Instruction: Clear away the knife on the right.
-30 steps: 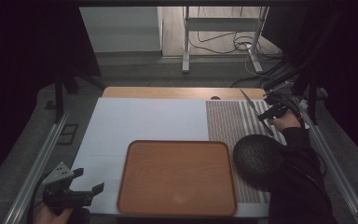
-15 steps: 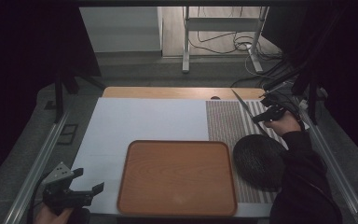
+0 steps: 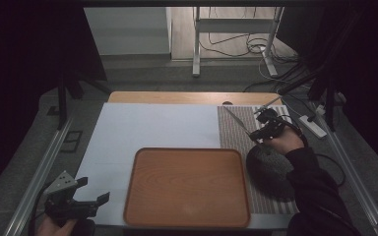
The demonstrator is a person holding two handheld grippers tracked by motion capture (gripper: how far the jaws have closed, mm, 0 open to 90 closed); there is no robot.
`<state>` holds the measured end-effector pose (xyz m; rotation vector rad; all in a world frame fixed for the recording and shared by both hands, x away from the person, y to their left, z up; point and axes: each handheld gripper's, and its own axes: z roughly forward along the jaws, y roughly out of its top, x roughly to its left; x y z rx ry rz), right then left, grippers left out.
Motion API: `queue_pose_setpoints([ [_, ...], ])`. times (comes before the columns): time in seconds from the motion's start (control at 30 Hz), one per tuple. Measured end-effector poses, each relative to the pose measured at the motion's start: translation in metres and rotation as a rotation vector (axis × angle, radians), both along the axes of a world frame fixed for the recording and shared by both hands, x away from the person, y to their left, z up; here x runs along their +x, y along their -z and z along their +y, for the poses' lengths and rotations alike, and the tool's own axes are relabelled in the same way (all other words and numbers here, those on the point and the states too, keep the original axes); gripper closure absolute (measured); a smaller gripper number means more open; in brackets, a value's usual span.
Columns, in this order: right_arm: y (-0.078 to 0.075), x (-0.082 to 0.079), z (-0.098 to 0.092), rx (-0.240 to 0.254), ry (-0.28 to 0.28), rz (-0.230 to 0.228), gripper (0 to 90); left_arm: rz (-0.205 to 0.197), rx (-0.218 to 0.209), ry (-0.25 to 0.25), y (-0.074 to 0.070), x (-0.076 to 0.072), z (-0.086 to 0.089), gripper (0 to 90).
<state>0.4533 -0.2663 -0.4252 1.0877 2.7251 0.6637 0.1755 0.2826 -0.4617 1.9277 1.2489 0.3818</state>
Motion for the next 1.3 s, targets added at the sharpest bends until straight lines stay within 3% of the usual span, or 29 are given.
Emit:
queue_pose_setpoints([
  [0.57,0.008,-0.066,0.056,0.006,-0.168,0.047,80.1,-0.001,0.001,-0.001,0.000,0.000,0.000,4.1],
  [0.6,0.010,-0.076,0.064,0.003,-0.193,0.058,80.1,-0.001,0.001,-0.001,0.000,0.000,0.000,4.1],
  [0.87,0.023,-0.104,0.088,-0.021,-0.246,0.104,80.1,-0.001,0.003,-0.001,0.000,0.000,0.000,4.1],
  [1.17,0.041,-0.136,0.108,-0.085,-0.289,0.133,80.0,-0.002,0.005,-0.001,0.000,0.000,-0.001,4.2],
  [1.3,0.053,-0.144,0.114,-0.153,-0.307,0.154,79.9,-0.001,0.007,0.000,0.000,0.000,-0.001,4.3],
])
